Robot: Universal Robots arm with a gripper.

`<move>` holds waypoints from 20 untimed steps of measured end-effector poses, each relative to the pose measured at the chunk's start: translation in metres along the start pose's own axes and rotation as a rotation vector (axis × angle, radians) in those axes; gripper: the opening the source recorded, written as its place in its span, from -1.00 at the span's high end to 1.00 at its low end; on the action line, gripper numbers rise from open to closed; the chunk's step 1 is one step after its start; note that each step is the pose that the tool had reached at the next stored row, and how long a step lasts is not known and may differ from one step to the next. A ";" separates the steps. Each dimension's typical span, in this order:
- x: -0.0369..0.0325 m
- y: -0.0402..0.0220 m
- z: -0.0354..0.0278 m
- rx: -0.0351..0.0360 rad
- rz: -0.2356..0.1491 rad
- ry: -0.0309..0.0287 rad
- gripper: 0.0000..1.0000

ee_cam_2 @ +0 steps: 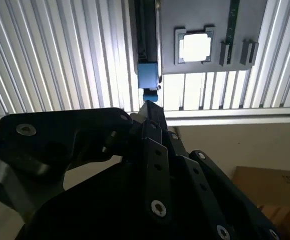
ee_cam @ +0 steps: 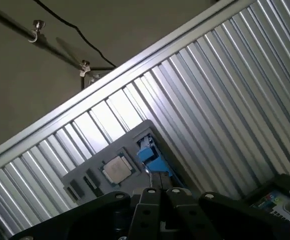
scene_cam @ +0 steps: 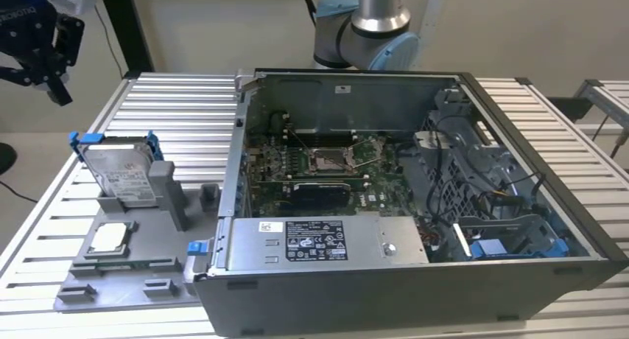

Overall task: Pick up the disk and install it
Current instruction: 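Pick up the disk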

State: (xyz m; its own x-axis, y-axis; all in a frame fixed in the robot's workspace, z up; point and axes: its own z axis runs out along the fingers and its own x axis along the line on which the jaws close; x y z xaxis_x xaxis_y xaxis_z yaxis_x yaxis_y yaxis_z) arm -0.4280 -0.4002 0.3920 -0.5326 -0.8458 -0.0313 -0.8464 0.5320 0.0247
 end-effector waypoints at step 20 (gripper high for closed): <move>0.0000 0.0000 0.0002 -0.0104 -0.361 0.0082 1.00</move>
State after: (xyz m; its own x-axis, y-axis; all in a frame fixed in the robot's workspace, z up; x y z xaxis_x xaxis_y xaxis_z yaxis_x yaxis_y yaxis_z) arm -0.4280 -0.4002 0.3918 -0.1994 -0.9794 -0.0318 -0.9798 0.1987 0.0237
